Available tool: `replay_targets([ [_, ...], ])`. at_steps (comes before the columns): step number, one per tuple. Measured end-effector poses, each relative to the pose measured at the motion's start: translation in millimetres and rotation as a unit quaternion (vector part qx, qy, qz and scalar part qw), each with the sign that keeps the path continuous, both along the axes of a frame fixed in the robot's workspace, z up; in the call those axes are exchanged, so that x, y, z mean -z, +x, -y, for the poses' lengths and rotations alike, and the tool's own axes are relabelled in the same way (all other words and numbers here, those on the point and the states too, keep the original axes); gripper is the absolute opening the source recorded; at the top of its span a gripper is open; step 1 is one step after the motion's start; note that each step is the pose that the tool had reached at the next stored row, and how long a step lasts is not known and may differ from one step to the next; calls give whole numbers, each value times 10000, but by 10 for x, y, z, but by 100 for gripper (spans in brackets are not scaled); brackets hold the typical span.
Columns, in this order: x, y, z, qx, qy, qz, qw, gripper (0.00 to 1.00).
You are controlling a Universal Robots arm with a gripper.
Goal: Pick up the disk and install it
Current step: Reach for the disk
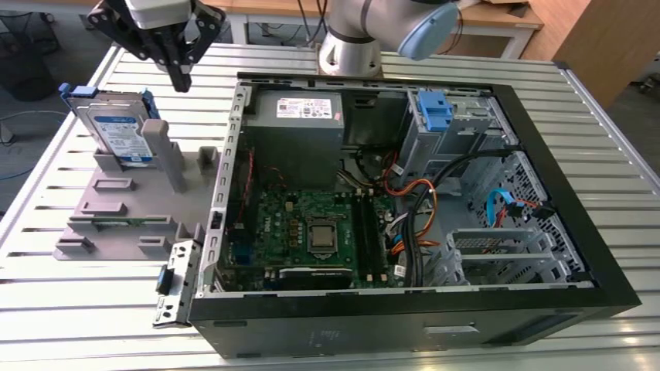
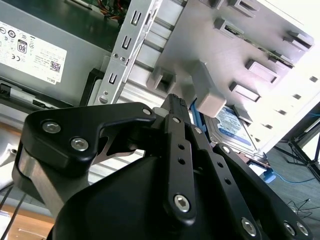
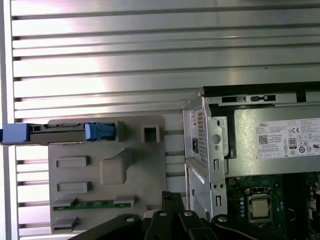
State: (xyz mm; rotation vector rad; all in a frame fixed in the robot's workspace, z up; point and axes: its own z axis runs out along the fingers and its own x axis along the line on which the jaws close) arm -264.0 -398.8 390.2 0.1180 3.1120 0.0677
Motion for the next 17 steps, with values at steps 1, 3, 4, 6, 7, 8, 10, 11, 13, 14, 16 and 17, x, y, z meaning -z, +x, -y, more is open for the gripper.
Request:
replay_targets([
  [1,0,-13,0,0,0,0,10000,11],
  [3,0,-41,0,0,0,1,10000,11],
  [4,0,-56,0,0,0,1,10000,11],
  [6,1,-89,0,0,0,2,10000,11],
  [7,1,-104,0,0,0,2,10000,11],
  [8,1,-120,0,0,0,3,10000,11],
  [10,1,-149,0,0,0,3,10000,11],
  [11,1,-163,0,0,0,4,10000,11],
  [13,1,-190,0,0,0,4,10000,11],
  [14,1,-204,0,0,0,4,10000,11],
  [16,2,-229,0,0,0,5,10000,11],
  [17,1,-242,0,0,0,5,10000,11],
])
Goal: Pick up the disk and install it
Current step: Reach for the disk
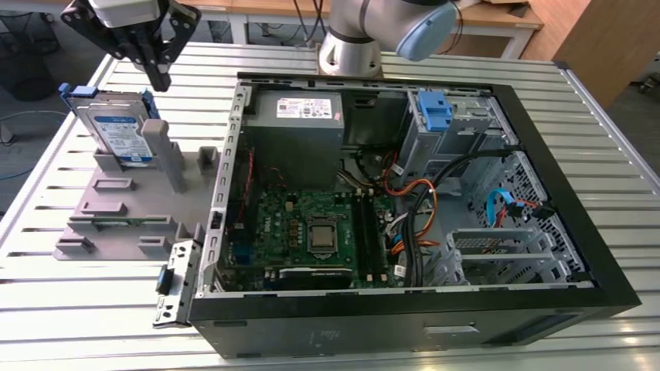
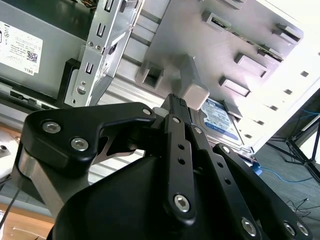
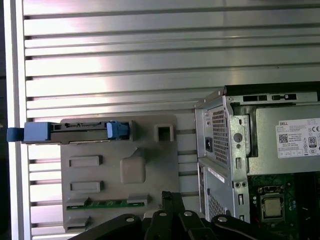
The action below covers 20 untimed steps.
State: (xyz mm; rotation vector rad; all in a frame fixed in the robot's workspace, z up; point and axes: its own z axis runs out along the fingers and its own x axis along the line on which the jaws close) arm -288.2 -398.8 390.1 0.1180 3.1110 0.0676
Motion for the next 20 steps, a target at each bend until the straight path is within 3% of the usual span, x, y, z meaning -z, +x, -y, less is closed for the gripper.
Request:
replay_targets([
  [8,0,-87,0,0,0,1,10000,11],
  [20,0,-128,0,0,0,1,10000,11],
])
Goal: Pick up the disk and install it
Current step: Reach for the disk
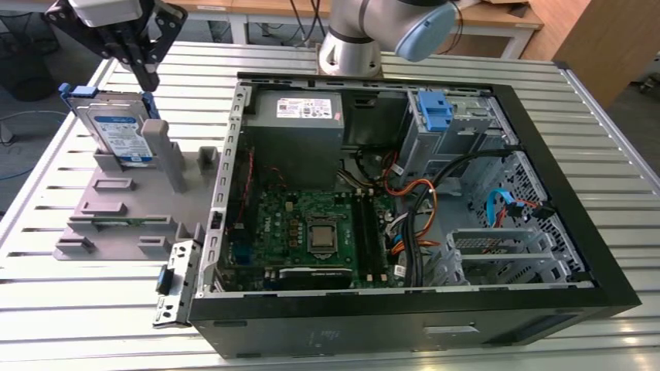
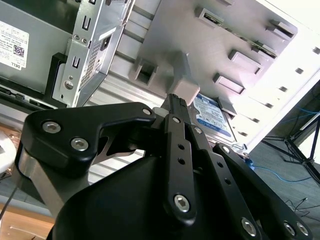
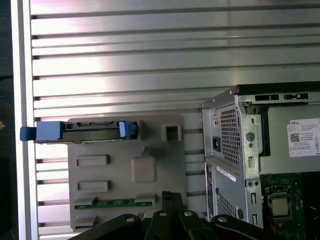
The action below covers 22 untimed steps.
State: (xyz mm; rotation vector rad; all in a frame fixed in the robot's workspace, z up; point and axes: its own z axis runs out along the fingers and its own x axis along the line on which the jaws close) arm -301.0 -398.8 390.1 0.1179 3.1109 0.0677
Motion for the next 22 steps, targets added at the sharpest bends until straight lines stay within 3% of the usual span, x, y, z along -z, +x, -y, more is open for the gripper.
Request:
replay_targets([
  [22,3,-140,0,0,0,1,10000,11],
])
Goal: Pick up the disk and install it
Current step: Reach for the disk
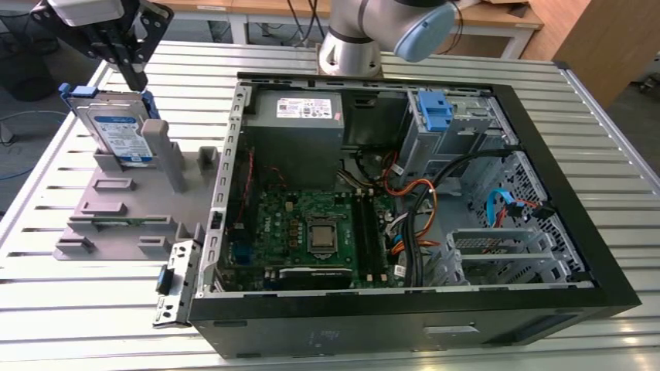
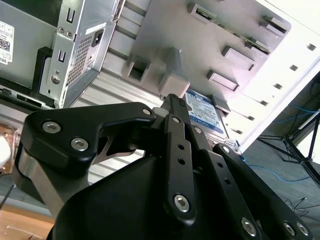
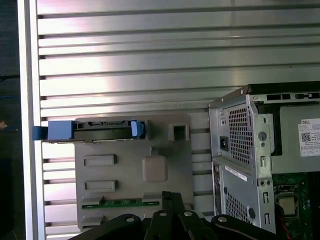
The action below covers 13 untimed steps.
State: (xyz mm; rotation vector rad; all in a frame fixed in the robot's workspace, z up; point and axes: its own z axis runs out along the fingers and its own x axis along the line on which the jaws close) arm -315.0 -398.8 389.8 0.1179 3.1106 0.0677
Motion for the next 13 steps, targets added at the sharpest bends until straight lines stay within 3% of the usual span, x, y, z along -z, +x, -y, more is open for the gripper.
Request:
replay_targets([
  [13,56,-220,-27,0,0,1,10000,11],
])
